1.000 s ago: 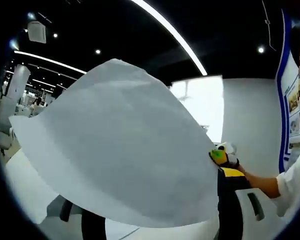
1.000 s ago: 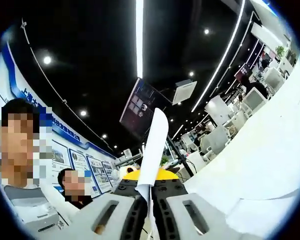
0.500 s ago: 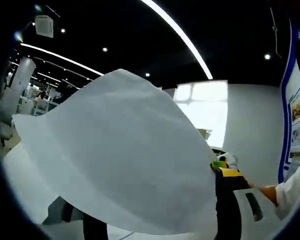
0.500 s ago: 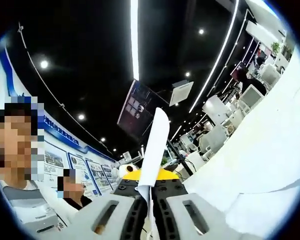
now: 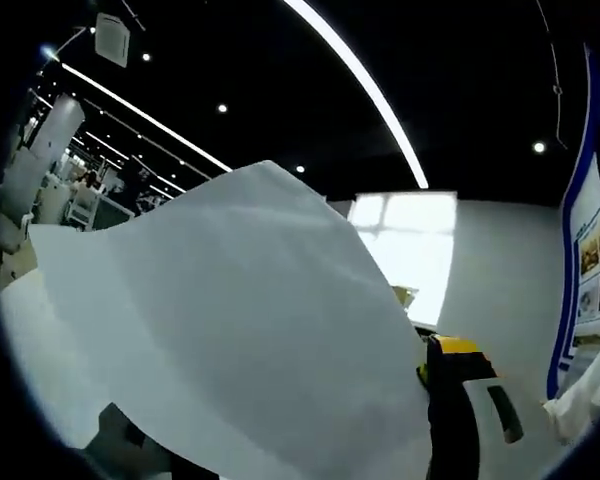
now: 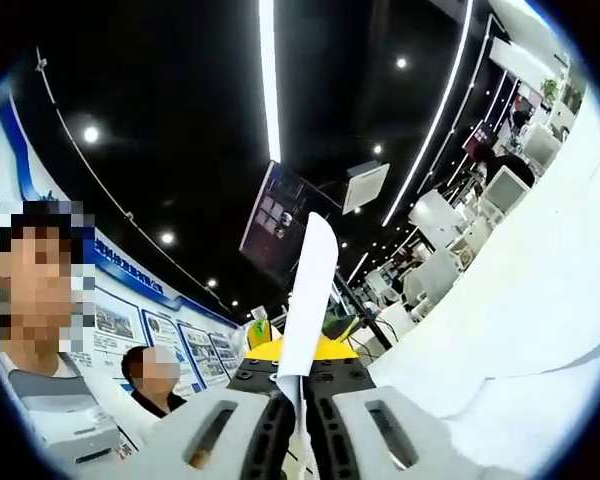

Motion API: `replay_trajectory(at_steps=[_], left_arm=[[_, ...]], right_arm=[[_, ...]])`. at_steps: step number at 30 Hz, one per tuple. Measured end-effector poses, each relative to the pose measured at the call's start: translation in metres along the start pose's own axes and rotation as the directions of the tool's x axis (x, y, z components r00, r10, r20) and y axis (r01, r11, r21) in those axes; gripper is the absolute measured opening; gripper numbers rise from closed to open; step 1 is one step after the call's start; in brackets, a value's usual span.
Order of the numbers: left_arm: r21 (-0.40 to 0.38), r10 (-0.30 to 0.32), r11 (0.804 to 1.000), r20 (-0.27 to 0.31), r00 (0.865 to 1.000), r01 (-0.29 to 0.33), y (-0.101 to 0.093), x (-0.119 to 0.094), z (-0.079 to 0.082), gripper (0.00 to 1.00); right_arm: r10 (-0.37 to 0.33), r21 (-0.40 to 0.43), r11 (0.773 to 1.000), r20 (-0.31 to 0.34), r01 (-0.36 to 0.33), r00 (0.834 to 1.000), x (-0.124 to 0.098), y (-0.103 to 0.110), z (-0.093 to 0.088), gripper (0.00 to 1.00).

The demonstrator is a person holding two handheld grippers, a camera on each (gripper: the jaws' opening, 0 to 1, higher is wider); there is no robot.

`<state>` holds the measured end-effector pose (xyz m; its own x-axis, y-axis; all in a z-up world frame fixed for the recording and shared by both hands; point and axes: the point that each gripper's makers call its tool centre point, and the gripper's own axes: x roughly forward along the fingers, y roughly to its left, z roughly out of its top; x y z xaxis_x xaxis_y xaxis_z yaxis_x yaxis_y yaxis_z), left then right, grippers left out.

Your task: Organize the stack of printing papers by aligning and flattening the scattered papers on the table

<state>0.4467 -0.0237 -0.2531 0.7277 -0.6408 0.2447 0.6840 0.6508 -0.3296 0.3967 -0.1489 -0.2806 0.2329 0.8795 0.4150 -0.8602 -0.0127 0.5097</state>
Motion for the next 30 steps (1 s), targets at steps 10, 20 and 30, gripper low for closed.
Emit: replay_trajectory(at_steps=[10,20,30], left_arm=[[-0.014,-0.009,1.0,0.023,1.0,0.009,-0.001,0.004,0.008,0.87],[-0.015,-0.005,1.0,0.025,1.0,0.005,0.0,0.008,0.012,0.84],[-0.018,0.007,1.0,0.019,1.0,-0.007,0.001,0.01,0.01,0.83]], right_arm=[[0.003,0.028,1.0,0.021,-0.003,1.0,-0.002,-0.001,-0.005,0.0],[0.009,0.042,0.999,0.024,-0.01,1.0,-0.002,-0.003,-0.008,0.0],[0.014,0.054,0.998,0.029,-0.016,0.999,-0.004,-0.005,-0.011,0.0]])
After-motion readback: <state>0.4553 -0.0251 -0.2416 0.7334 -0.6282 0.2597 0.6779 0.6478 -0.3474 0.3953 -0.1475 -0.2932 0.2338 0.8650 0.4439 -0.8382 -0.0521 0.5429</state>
